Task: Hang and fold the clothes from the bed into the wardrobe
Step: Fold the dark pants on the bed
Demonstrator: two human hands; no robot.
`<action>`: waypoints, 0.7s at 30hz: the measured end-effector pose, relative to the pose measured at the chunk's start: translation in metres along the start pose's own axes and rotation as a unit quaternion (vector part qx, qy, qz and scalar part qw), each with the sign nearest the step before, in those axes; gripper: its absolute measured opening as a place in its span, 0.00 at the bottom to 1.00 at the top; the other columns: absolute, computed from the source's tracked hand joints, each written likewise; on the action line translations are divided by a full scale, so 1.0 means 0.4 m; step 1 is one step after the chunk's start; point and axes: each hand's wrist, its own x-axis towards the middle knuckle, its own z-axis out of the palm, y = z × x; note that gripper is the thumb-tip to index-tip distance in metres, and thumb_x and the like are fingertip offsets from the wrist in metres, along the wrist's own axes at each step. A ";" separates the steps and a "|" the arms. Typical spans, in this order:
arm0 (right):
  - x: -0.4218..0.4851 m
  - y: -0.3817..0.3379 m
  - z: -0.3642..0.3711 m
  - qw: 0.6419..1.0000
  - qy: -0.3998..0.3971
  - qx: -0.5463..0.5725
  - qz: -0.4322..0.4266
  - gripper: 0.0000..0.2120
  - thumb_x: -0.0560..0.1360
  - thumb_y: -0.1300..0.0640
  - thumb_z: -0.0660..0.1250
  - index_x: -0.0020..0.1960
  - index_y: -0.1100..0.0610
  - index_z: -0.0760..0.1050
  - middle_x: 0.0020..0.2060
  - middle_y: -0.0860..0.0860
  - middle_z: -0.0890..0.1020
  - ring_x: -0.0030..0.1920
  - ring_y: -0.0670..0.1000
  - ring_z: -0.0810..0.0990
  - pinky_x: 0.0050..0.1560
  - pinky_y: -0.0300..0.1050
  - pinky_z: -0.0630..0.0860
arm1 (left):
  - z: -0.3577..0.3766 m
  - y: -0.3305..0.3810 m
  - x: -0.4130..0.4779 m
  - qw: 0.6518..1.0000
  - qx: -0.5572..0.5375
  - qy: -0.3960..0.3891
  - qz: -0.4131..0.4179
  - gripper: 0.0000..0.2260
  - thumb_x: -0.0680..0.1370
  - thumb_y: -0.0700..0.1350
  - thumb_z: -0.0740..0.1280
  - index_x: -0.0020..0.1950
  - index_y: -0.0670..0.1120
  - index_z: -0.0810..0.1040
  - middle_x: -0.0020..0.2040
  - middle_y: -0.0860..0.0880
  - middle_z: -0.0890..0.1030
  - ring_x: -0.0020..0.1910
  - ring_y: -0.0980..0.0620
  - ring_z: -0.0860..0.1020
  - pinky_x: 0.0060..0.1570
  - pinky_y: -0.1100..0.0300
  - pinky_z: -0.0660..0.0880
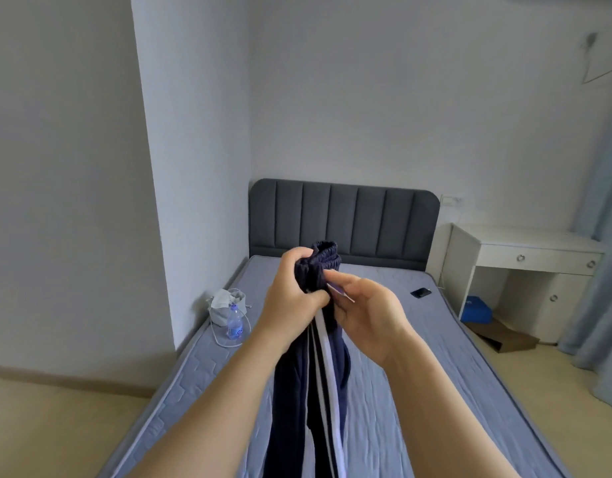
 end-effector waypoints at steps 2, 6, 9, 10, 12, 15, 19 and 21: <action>-0.007 -0.008 0.002 0.992 0.038 -0.107 -0.049 0.19 0.74 0.73 0.52 0.46 0.59 0.79 0.52 0.54 0.81 0.49 0.49 0.81 0.43 0.37 0.79 | -0.011 0.018 0.009 0.999 -0.045 0.028 0.005 0.23 0.67 0.30 0.64 0.48 0.59 0.70 0.44 0.57 0.75 0.40 0.61 0.74 0.40 0.68 0.71; -0.034 -0.051 -0.001 0.902 0.074 -0.374 -0.204 0.23 0.76 0.65 0.62 0.56 0.37 0.68 0.61 0.41 0.70 0.60 0.42 0.69 0.56 0.36 0.71 | -0.054 0.065 0.022 0.979 -0.193 0.040 -0.055 0.21 0.68 0.27 0.57 0.43 0.53 0.74 0.39 0.50 0.74 0.36 0.51 0.73 0.34 0.59 0.71; -0.055 -0.069 -0.002 0.920 -0.039 -0.315 -0.230 0.31 0.74 0.58 0.69 0.61 0.27 0.60 0.62 0.31 0.66 0.60 0.31 0.70 0.57 0.34 0.73 | -0.092 0.102 0.023 0.949 -0.297 -0.044 -0.098 0.21 0.68 0.29 0.52 0.42 0.52 0.77 0.33 0.52 0.78 0.30 0.54 0.77 0.28 0.62 0.75; -0.059 -0.072 -0.001 0.920 -0.057 -0.305 -0.240 0.33 0.72 0.57 0.71 0.61 0.26 0.60 0.61 0.30 0.68 0.58 0.31 0.72 0.53 0.32 0.75 | -0.102 0.115 0.021 0.940 -0.318 -0.068 -0.105 0.21 0.68 0.30 0.52 0.42 0.52 0.77 0.33 0.52 0.79 0.29 0.54 0.77 0.28 0.62 0.75; -0.068 -0.079 0.003 0.896 -0.047 -0.343 -0.277 0.34 0.69 0.53 0.73 0.61 0.24 0.60 0.61 0.32 0.69 0.60 0.34 0.72 0.55 0.32 0.75 | -0.110 0.137 0.016 0.943 -0.306 -0.084 -0.096 0.20 0.68 0.31 0.52 0.42 0.52 0.78 0.33 0.52 0.79 0.30 0.55 0.78 0.29 0.63 0.76; -0.095 -0.088 -0.002 0.868 0.006 -0.384 -0.313 0.31 0.66 0.49 0.74 0.59 0.25 0.63 0.56 0.29 0.73 0.57 0.34 0.73 0.53 0.29 0.74 | -0.101 0.167 -0.010 0.971 -0.208 -0.102 -0.050 0.17 0.68 0.36 0.53 0.45 0.53 0.76 0.37 0.53 0.78 0.33 0.58 0.77 0.30 0.65 0.75; -0.131 -0.073 -0.016 0.870 0.083 -0.368 -0.317 0.20 0.68 0.48 0.72 0.52 0.30 0.67 0.44 0.25 0.75 0.47 0.28 0.74 0.38 0.21 0.71 | -0.093 0.167 -0.079 0.976 -0.080 -0.202 0.018 0.18 0.72 0.50 0.57 0.58 0.69 0.69 0.50 0.69 0.77 0.52 0.67 0.76 0.51 0.71 0.73; -0.145 -0.057 -0.004 0.874 0.105 -0.365 -0.304 0.14 0.69 0.45 0.70 0.48 0.32 0.68 0.41 0.31 0.78 0.45 0.29 0.75 0.35 0.23 0.71 | -0.094 0.160 -0.122 0.978 -0.026 -0.202 0.055 0.18 0.73 0.54 0.62 0.60 0.70 0.64 0.49 0.74 0.75 0.52 0.71 0.75 0.49 0.76 0.71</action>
